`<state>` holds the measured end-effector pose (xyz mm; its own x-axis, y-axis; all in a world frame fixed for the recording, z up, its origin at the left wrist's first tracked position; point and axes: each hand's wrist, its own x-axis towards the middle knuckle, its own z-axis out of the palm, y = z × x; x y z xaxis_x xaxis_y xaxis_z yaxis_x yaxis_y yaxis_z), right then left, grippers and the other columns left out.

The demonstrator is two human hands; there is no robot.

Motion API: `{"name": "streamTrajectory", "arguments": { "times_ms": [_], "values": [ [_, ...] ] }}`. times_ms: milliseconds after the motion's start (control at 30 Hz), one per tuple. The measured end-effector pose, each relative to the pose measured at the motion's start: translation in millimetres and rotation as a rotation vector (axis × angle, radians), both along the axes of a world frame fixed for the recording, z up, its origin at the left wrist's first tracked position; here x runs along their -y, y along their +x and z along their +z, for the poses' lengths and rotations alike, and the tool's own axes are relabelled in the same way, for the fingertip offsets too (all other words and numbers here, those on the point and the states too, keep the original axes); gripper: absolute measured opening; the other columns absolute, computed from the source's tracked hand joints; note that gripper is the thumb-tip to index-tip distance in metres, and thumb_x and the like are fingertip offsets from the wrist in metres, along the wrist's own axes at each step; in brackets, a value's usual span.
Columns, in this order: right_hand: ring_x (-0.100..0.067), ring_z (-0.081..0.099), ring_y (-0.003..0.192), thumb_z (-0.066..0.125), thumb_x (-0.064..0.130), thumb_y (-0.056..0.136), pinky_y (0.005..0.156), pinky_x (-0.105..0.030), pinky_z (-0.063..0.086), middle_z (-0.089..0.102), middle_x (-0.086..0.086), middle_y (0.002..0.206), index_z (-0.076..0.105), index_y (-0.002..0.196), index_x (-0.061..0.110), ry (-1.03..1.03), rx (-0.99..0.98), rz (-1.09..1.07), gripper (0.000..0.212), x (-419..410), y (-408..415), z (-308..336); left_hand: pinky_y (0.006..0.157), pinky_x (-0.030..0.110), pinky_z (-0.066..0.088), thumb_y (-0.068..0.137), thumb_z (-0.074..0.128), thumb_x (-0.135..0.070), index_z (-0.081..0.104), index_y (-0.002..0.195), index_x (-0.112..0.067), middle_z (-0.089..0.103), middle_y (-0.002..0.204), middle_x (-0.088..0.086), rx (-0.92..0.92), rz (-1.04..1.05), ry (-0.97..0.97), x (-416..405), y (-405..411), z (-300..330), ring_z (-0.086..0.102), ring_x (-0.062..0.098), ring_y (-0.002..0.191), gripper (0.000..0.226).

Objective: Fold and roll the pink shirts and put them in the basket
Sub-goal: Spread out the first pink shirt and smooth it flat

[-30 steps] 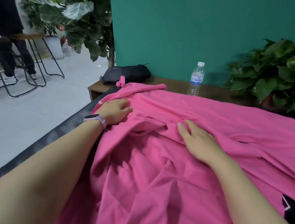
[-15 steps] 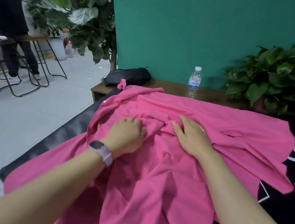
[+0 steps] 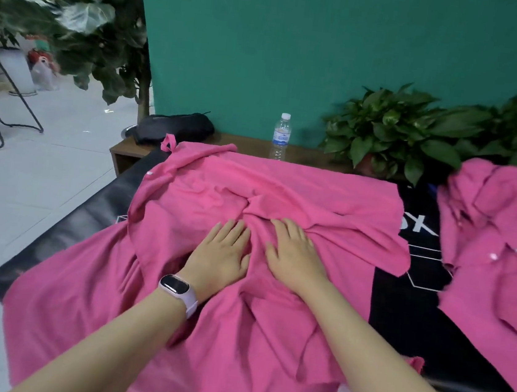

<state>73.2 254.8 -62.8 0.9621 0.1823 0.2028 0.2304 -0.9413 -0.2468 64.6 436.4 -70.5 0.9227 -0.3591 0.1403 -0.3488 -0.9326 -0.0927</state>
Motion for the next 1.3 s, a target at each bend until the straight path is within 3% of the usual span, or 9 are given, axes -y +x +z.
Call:
{"name": "streamTrajectory", "arguments": {
  "times_ms": [133, 300, 400, 567, 667, 867, 1133, 1300],
  "values": [
    [-0.027, 0.031, 0.145, 0.040, 0.049, 0.101, 0.121, -0.044, 0.024, 0.035, -0.008, 0.156, 0.033, 0.153, 0.015, -0.036, -0.043, -0.110, 0.063, 21.5, -41.8, -6.2, 0.125, 0.037, -0.006, 0.105, 0.025, -0.041, 0.011, 0.161, -0.014, 0.007, 0.168, 0.003, -0.058, -0.082, -0.080, 5.2, -33.1, -4.2, 0.000, 0.019, 0.155, 0.064],
    [-0.020, 0.006, 0.156, 0.026, 0.070, 0.098, 0.126, -0.037, 0.003, 0.011, -0.006, 0.169, 0.015, 0.162, 0.013, -0.050, -0.174, -0.203, 0.085, 50.9, -78.7, -6.0, 0.125, 0.040, -0.001, 0.102, 0.033, -0.051, 0.014, 0.161, -0.023, 0.006, 0.168, 0.003, -0.133, -0.041, -0.174, 0.7, -50.8, -2.3, 0.002, 0.023, 0.155, 0.068],
    [-0.019, -0.002, 0.156, 0.021, 0.078, 0.094, 0.126, -0.036, -0.002, 0.001, -0.005, 0.170, 0.006, 0.162, 0.013, -0.041, -0.225, -0.264, 0.096, 65.1, -90.5, -5.2, 0.125, 0.042, 0.000, 0.100, 0.038, -0.059, 0.012, 0.161, -0.019, 0.001, 0.169, 0.005, -0.198, 0.043, -0.265, -12.7, -48.9, 2.4, -0.002, 0.028, 0.155, 0.078],
    [-0.019, -0.001, 0.156, 0.021, 0.087, 0.086, 0.127, -0.038, 0.000, -0.001, -0.005, 0.170, -0.001, 0.162, 0.014, -0.008, -0.250, -0.320, 0.108, 73.4, -80.6, -2.7, 0.124, 0.036, -0.004, 0.104, 0.035, -0.051, 0.007, 0.161, -0.017, -0.004, 0.168, 0.004, -0.264, 0.086, -0.320, -42.8, -32.2, 9.2, -0.006, 0.023, 0.155, 0.072],
    [-0.019, 0.002, 0.156, 0.019, 0.093, 0.081, 0.126, -0.040, 0.004, 0.001, -0.002, 0.170, -0.001, 0.163, 0.021, 0.008, -0.235, -0.315, 0.111, 78.3, -61.8, 0.2, 0.125, 0.043, -0.001, 0.103, 0.029, -0.054, 0.009, 0.161, -0.017, -0.004, 0.168, 0.008, -0.211, 0.153, -0.254, -28.9, -27.1, 4.8, -0.008, 0.029, 0.154, 0.071],
    [-0.017, 0.003, 0.156, 0.021, 0.095, 0.075, 0.125, -0.041, 0.005, 0.002, 0.001, 0.170, -0.004, 0.162, 0.030, -0.002, -0.219, -0.271, 0.111, 95.0, -17.3, 1.6, 0.124, 0.047, -0.002, 0.097, 0.027, -0.065, 0.011, 0.161, -0.021, -0.002, 0.168, 0.009, -0.184, 0.192, -0.238, -0.2, -5.0, -0.3, -0.005, 0.035, 0.153, 0.079],
    [-0.015, 0.001, 0.156, 0.024, 0.089, 0.073, 0.126, -0.042, 0.005, 0.001, 0.005, 0.170, -0.006, 0.160, 0.040, -0.003, -0.245, -0.190, 0.104, 118.1, 36.7, 3.5, 0.124, 0.046, -0.003, 0.098, 0.027, -0.064, 0.011, 0.161, -0.022, -0.001, 0.169, 0.006, -0.201, 0.212, -0.260, 13.8, 45.1, -0.7, -0.007, 0.034, 0.153, 0.077],
    [-0.015, 0.003, 0.156, 0.029, 0.086, 0.081, 0.126, -0.042, 0.006, 0.003, 0.005, 0.170, -0.005, 0.160, 0.039, -0.009, -0.221, -0.194, 0.098, 127.0, 72.4, 0.9, 0.124, 0.048, -0.001, 0.098, 0.026, -0.063, 0.013, 0.160, -0.021, 0.001, 0.169, 0.006, -0.171, 0.224, -0.266, 25.1, 74.0, -3.9, -0.005, 0.035, 0.153, 0.076]
  ]
}}
